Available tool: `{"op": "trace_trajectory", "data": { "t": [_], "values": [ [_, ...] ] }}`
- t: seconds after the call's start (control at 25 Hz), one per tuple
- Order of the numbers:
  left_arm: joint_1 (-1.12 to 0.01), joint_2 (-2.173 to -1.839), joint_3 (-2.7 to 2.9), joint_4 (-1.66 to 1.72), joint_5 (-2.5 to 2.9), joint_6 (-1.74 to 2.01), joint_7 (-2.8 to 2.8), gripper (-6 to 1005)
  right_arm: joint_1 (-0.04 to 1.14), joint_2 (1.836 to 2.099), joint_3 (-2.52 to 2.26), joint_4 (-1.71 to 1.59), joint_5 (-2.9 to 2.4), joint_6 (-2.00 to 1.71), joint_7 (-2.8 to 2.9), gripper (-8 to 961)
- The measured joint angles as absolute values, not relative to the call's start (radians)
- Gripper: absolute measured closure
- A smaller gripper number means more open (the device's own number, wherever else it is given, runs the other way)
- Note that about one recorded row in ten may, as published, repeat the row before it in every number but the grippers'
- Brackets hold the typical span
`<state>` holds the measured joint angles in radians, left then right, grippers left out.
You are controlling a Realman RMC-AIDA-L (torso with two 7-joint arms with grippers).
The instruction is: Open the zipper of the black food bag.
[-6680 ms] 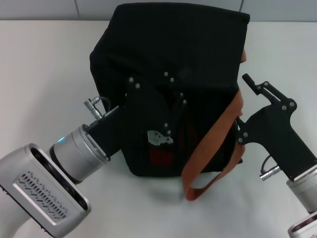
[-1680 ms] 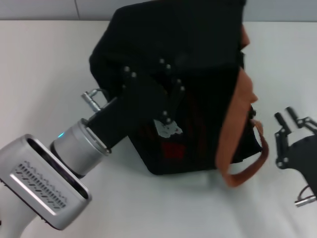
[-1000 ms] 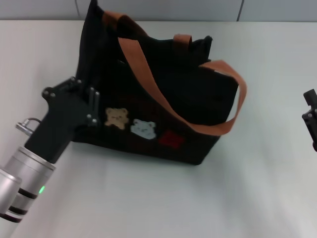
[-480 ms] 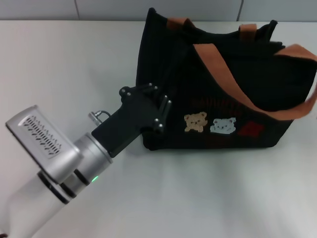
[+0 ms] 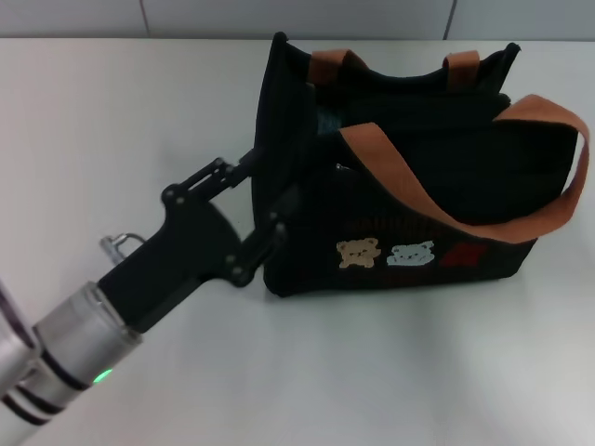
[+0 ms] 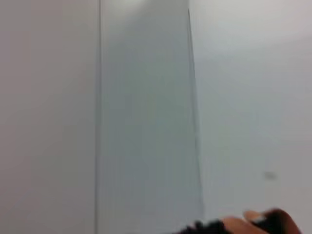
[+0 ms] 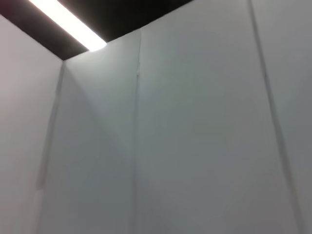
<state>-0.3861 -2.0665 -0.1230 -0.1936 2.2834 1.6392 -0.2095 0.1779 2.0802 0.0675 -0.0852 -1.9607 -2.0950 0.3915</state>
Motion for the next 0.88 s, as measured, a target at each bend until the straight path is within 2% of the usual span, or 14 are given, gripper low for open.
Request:
{"op": "trace_trajectory", "data": {
  "t": [0.24, 0.44, 0.88],
  "values": [
    [-0.443, -2.064, -0.076, 0.114, 2.528, 1.830, -0.470, 450, 0.241, 2.080, -0.101, -0.373, -2.094, -2.143, 0.665, 121],
    [-0.512, -2.066, 0.070, 0.235, 2.602, 1.890, -0.676, 237, 0.299, 2.079, -0.298, -0.553, -2.207, -2.144, 0.888, 122],
    [-0.524, -2.069, 0.116, 0.241, 2.598, 1.883, -0.693, 192, 0.331, 2.082, -0.344, -0.561, -2.230, -2.071, 0.923, 122]
  ]
}}
